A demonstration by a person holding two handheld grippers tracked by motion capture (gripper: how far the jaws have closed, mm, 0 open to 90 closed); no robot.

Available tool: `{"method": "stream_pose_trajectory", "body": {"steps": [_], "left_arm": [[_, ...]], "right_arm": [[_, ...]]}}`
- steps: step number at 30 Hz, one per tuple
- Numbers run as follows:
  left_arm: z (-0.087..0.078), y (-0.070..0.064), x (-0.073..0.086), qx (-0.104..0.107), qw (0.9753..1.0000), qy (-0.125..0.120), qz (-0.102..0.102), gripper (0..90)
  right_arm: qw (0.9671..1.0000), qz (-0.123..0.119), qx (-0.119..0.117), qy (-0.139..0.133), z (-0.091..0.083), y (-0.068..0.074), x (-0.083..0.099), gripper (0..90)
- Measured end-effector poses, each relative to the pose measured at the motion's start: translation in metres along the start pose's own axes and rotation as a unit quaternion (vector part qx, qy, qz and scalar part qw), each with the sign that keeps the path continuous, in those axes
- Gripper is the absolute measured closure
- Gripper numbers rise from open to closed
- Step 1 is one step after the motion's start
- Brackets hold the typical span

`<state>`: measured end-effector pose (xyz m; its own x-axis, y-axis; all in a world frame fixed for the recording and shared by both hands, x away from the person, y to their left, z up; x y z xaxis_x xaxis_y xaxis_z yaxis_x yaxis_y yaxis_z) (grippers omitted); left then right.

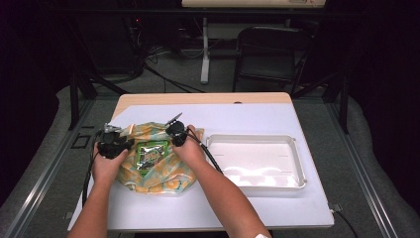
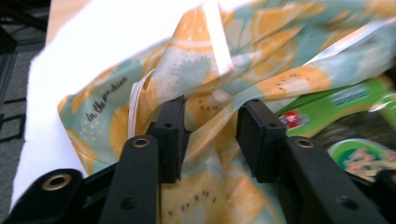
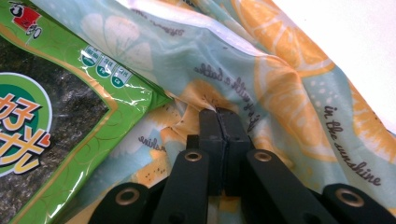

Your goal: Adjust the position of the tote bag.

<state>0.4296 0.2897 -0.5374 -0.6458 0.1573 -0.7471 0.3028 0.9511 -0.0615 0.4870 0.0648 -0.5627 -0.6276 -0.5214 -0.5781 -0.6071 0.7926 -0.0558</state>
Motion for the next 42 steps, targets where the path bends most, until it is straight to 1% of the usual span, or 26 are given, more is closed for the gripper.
{"method": "stream_pose_trajectory", "body": {"steps": [1, 5, 6, 8, 9, 11, 12, 14, 17, 19, 22, 24, 25, 26, 27, 29, 30, 31, 33, 37, 39, 42], "left_arm": [[-0.004, -0.001, -0.001, 0.001, 1.0000, -0.004, 0.000, 58.0], [-0.016, -0.004, -0.004, 0.005, 0.9996, -0.027, 0.000, 56.2], [-0.020, -0.004, -0.005, 0.007, 0.9996, -0.028, 0.002, 56.2], [-0.025, -0.004, -0.006, 0.017, 0.9991, -0.038, -0.003, 56.6], [-0.027, -0.005, -0.007, 0.021, 0.9990, -0.040, -0.006, 57.5], [-0.030, -0.006, -0.007, 0.030, 0.9988, -0.037, -0.003, 60.3], [-0.030, -0.008, -0.007, 0.031, 0.9988, -0.037, -0.003, 61.5], [-0.028, -0.009, -0.005, 0.029, 0.9994, -0.016, 0.006, 66.3], [-0.022, -0.011, -0.002, 0.028, 0.9993, 0.018, 0.015, 72.0], [-0.020, -0.011, -0.001, 0.024, 0.9991, 0.029, 0.020, 74.7], [-0.015, -0.012, 0.001, 0.025, 0.9982, 0.047, 0.027, 76.3], [-0.008, -0.013, 0.003, 0.021, 0.9973, 0.061, 0.033, 76.6], [-0.005, -0.013, 0.003, 0.018, 0.9971, 0.065, 0.034, 76.6], [0.000, -0.012, 0.004, 0.009, 0.9969, 0.068, 0.037, 76.7], [0.002, -0.012, 0.004, 0.006, 0.9968, 0.071, 0.037, 77.0], [0.009, -0.013, 0.005, -0.014, 0.9964, 0.068, 0.049, 77.3], [0.012, -0.012, 0.006, -0.018, 0.9961, 0.070, 0.050, 77.6], [0.015, -0.011, 0.006, -0.023, 0.9955, 0.071, 0.057, 77.7], [0.020, -0.010, 0.008, -0.033, 0.9948, 0.075, 0.060, 78.7], [0.027, -0.004, 0.010, -0.038, 0.9946, 0.080, 0.054, 80.2], [0.029, -0.002, 0.011, -0.041, 0.9949, 0.079, 0.047, 80.5], [0.031, -0.001, 0.013, -0.045, 0.9947, 0.081, 0.046, 81.3]], "right_arm": [[1.0000, 0.000, 0.001, -0.001, 0.000, 0.000, 0.000, 90.0], [1.0000, -0.001, 0.001, 0.003, 0.000, 0.000, 0.000, 89.9], [1.0000, 0.000, -0.001, 0.002, 0.000, -0.001, 0.000, 89.9], [1.0000, 0.003, -0.003, 0.002, 0.000, -0.001, 0.000, 89.9], [1.0000, 0.003, -0.002, 0.000, 0.000, 0.000, 0.000, 89.8], [1.0000, 0.006, 0.000, -0.005, 0.001, 0.001, 0.000, 89.8], [1.0000, 0.001, 0.000, -0.001, 0.000, 0.000, 0.000, 89.8], [1.0000, 0.002, -0.001, -0.001, 0.000, 0.000, 0.000, 89.8], [1.0000, 0.003, 0.000, -0.002, 0.000, 0.000, 0.001, 89.7], [1.0000, 0.000, 0.002, -0.001, 0.000, 0.000, 0.001, 89.4], [1.0000, -0.001, 0.003, -0.001, 0.000, 0.000, 0.001, 89.1], [1.0000, 0.002, 0.002, -0.003, 0.000, 0.000, 0.000, 88.9], [1.0000, 0.001, 0.003, -0.003, 0.000, 0.000, 0.001, 88.8], [1.0000, -0.001, 0.003, -0.001, 0.000, 0.000, 0.001, 88.7], [1.0000, 0.001, 0.003, -0.002, 0.000, 0.001, 0.000, 88.7], [1.0000, 0.001, 0.004, -0.002, 0.000, 0.001, 0.000, 88.6], [1.0000, 0.000, 0.004, -0.001, 0.000, 0.000, 0.000, 88.6], [1.0000, 0.000, 0.004, -0.001, 0.000, 0.000, 0.000, 88.6], [1.0000, -0.001, 0.005, -0.001, 0.000, 0.000, 0.000, 88.3], [1.0000, 0.001, 0.004, -0.004, 0.000, 0.000, 0.001, 87.8], [1.0000, 0.000, 0.004, -0.004, 0.000, 0.000, 0.001, 87.5], [1.0000, 0.000, 0.004, -0.005, 0.000, 0.000, 0.001, 86.9]]}}
Point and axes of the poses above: each handheld gripper's, and its own axes: z roughly forward along the jaws, x roughly out of its underside, y roughly to its left, the point moved 2 cm from there along z, roughly forward along the jaws, and after that the axes turned 2 degrees about x, right-handed, at the moved point
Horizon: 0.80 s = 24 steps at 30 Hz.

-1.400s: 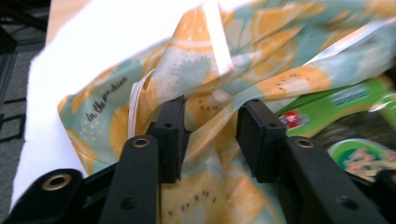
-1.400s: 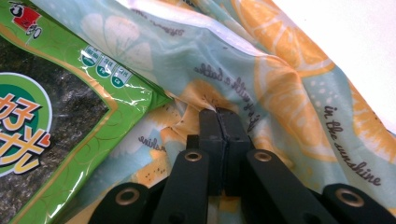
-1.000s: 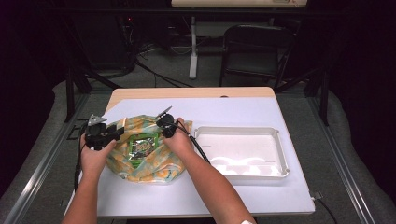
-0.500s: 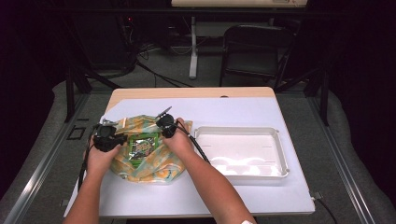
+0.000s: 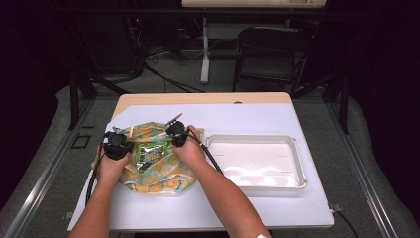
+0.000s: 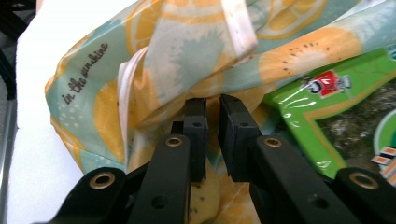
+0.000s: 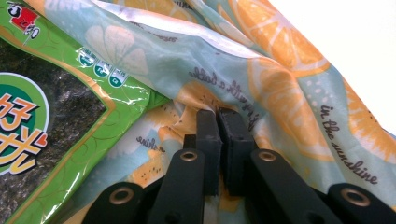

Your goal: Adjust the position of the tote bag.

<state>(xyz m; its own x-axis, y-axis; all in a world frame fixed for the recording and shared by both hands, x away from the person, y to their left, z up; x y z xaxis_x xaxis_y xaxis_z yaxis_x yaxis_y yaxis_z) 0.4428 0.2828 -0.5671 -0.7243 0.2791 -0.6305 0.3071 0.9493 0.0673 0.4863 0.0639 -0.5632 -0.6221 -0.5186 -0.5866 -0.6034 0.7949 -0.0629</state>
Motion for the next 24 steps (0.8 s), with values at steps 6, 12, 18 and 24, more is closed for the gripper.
{"method": "stream_pose_trajectory", "body": {"steps": [6, 12, 18, 24], "left_arm": [[0.001, 0.001, 0.003, -0.001, 1.0000, -0.004, -0.006, 84.7], [0.000, 0.002, 0.003, 0.001, 1.0000, 0.000, -0.008, 83.6], [-0.007, 0.002, 0.001, 0.009, 0.9998, -0.004, -0.018, 79.8], [-0.029, -0.002, -0.003, 0.042, 0.9981, -0.031, -0.033, 73.6]], "right_arm": [[1.0000, 0.002, -0.001, -0.002, 0.000, -0.001, 0.001, 86.3], [1.0000, 0.003, -0.001, -0.002, 0.000, -0.001, 0.000, 85.7], [1.0000, 0.002, 0.001, -0.003, 0.000, -0.001, 0.000, 84.3], [1.0000, 0.005, 0.002, -0.007, 0.000, -0.001, 0.001, 82.7]]}}
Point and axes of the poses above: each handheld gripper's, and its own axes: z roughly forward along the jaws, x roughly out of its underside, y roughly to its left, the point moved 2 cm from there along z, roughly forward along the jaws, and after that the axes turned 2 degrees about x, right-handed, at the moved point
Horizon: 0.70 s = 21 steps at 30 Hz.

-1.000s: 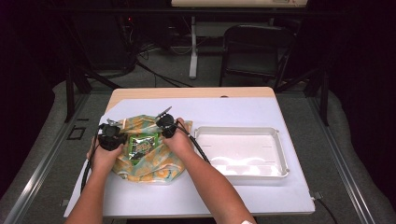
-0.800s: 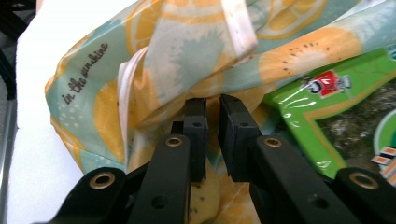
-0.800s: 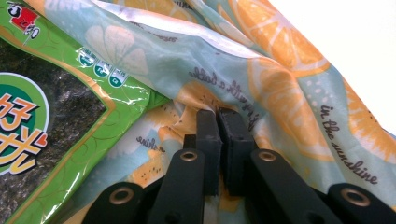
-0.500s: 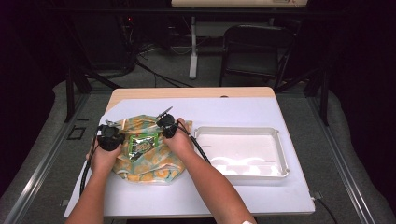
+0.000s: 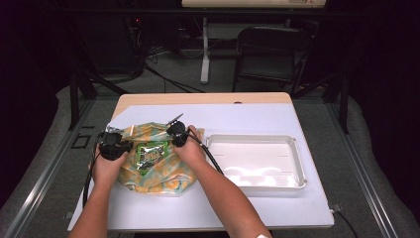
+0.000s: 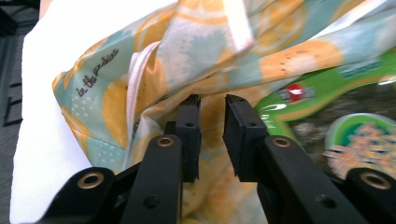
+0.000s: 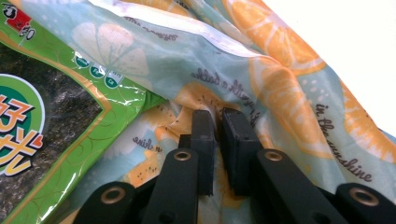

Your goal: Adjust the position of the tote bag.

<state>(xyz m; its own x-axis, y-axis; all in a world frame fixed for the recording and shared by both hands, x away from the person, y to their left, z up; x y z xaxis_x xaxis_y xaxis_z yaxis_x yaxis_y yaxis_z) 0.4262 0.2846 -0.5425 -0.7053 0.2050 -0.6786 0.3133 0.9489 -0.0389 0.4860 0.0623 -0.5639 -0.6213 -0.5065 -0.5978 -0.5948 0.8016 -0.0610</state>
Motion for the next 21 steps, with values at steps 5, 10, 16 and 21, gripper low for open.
{"method": "stream_pose_trajectory", "body": {"steps": [5, 10, 16, 21], "left_arm": [[-0.023, -0.014, -0.005, 0.034, 0.9986, -0.039, -0.006, 68.9], [-0.044, -0.025, -0.010, 0.052, 0.9946, -0.089, -0.005, 64.3], [-0.045, -0.023, -0.008, 0.049, 0.9958, -0.077, -0.003, 63.2], [-0.049, -0.022, -0.008, 0.047, 0.9953, -0.084, -0.009, 62.6]], "right_arm": [[1.0000, 0.005, 0.000, -0.005, 0.000, -0.001, 0.001, 81.4], [1.0000, 0.004, 0.000, -0.004, -0.001, -0.002, 0.001, 77.2], [0.9998, 0.004, -0.011, -0.017, -0.009, 0.001, -0.002, 69.2], [0.9986, 0.008, -0.028, -0.044, -0.027, 0.004, -0.007, 65.4]]}}
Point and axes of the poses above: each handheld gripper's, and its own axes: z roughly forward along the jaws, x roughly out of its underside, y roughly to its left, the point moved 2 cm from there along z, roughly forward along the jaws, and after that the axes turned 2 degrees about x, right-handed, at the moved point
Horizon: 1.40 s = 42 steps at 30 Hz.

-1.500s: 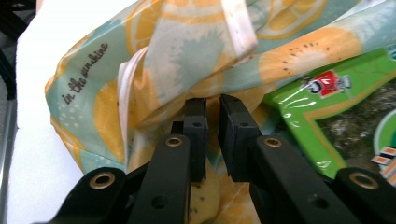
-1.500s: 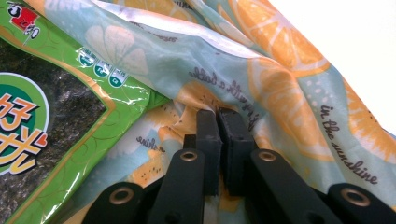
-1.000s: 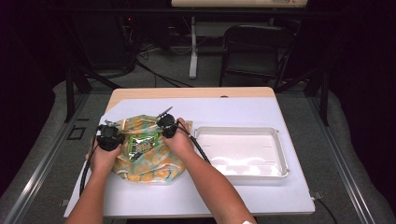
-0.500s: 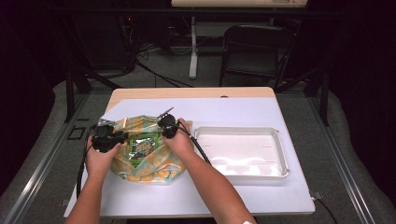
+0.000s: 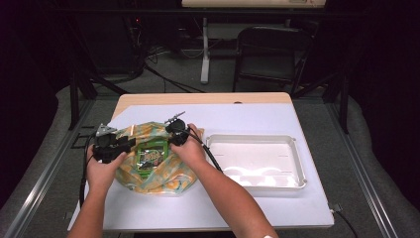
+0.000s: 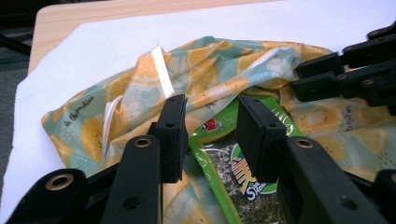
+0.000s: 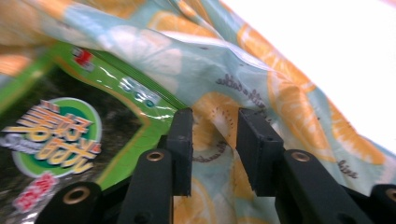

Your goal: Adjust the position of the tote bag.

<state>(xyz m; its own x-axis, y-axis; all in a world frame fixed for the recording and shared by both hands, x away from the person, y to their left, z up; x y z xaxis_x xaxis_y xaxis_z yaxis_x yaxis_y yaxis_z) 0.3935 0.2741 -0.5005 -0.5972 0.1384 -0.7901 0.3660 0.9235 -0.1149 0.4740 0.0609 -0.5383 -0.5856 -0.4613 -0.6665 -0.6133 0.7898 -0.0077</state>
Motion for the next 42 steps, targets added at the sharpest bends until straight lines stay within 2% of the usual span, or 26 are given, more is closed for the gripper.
{"method": "stream_pose_trajectory", "body": {"steps": [5, 8, 10, 12, 14, 15, 16, 19, 21, 25, 28, 30, 35, 37, 42], "left_arm": [[-0.003, -0.001, 0.000, -0.001, 1.0000, -0.001, 0.004, 61.8], [-0.004, -0.002, 0.001, -0.005, 1.0000, 0.000, 0.007, 61.5], [-0.004, -0.003, 0.001, -0.006, 1.0000, 0.004, 0.006, 61.5], [-0.005, -0.005, 0.002, -0.006, 0.9999, 0.008, 0.007, 62.1], [-0.005, -0.009, 0.002, -0.004, 0.9999, 0.011, 0.011, 62.5], [-0.006, -0.011, 0.002, -0.006, 0.9998, 0.013, 0.017, 63.1], [-0.007, -0.013, 0.001, -0.006, 0.9998, 0.013, 0.016, 63.1], [-0.011, -0.015, 0.004, -0.002, 0.9997, 0.020, 0.017, 63.6], [-0.013, -0.017, 0.007, -0.003, 0.9994, 0.027, 0.023, 62.8], [-0.016, -0.017, 0.018, 0.012, 0.9996, 0.025, 0.008, 58.2], [-0.019, -0.015, 0.025, 0.024, 0.9995, 0.021, 0.004, 54.4], [-0.021, -0.016, 0.028, 0.017, 0.9997, 0.018, 0.007, 53.3], [-0.021, -0.020, 0.038, 0.012, 0.9993, 0.025, 0.024, 57.2], [-0.019, -0.020, 0.043, 0.012, 0.9990, 0.033, 0.026, 59.4], [-0.016, -0.020, 0.050, 0.011, 0.9982, 0.050, 0.033, 64.0]], "right_arm": [[0.9998, -0.009, -0.013, -0.013, -0.019, 0.003, -0.004, 61.7], [0.9993, -0.010, -0.022, -0.030, -0.030, 0.009, -0.004, 61.5], [0.9989, -0.025, -0.026, -0.029, -0.038, 0.012, -0.003, 62.0], [0.9985, -0.025, -0.032, -0.038, -0.043, 0.016, -0.002, 62.7], [0.9980, -0.043, -0.036, -0.031, -0.049, 0.019, -0.001, 65.0], [0.9980, -0.041, -0.037, -0.031, -0.050, 0.020, 0.000, 65.6], [0.9978, -0.050, -0.038, -0.023, -0.052, 0.022, 0.001, 66.1], [0.9971, -0.061, -0.043, -0.020, -0.055, 0.026, 0.005, 67.8], [0.9968, -0.059, -0.050, -0.020, -0.057, 0.030, 0.006, 68.4], [0.9954, -0.068, -0.065, -0.022, -0.061, 0.039, 0.008, 70.6], [0.9944, -0.074, -0.072, -0.023, -0.062, 0.046, 0.012, 73.3], [0.9941, -0.073, -0.078, -0.018, -0.062, 0.050, 0.015, 73.5], [0.9939, -0.071, -0.085, -0.004, -0.054, 0.056, 0.024, 74.2], [0.9932, -0.077, -0.087, 0.003, -0.054, 0.058, 0.026, 75.1], [0.9928, -0.074, -0.094, 0.010, -0.052, 0.060, 0.032, 76.0]]}}
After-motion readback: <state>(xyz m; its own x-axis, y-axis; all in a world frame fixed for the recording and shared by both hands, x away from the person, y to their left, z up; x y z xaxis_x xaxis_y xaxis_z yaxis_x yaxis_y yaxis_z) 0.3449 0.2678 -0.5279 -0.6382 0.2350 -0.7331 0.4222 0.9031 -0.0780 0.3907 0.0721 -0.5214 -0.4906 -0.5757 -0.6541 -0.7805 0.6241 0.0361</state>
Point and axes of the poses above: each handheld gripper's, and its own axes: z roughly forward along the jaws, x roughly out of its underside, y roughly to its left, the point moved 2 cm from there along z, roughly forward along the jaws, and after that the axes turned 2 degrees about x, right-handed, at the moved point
